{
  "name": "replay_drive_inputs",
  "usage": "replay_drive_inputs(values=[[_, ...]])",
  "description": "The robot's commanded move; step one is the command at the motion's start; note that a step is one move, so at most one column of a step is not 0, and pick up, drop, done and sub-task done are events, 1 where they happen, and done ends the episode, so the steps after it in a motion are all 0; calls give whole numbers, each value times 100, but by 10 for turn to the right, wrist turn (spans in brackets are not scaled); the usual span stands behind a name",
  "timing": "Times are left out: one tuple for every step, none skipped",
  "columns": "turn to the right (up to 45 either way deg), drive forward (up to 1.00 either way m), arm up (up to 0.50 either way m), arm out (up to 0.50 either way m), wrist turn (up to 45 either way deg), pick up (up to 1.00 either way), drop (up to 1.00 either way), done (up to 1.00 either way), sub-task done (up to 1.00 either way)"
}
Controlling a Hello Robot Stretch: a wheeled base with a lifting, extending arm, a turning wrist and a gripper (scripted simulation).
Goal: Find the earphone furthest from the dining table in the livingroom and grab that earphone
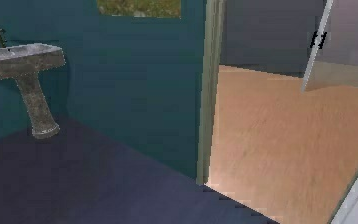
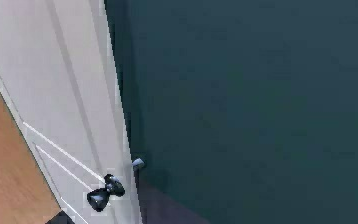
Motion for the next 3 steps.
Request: replay_drive_inputs(values=[[-30, 0, 0, 0, 0, 0, 0, 0, 0], [0, 20, 0, 0, 0, 0, 0, 0, 0], [300, 0, 0, 0, 0, 0, 0, 0, 0]])
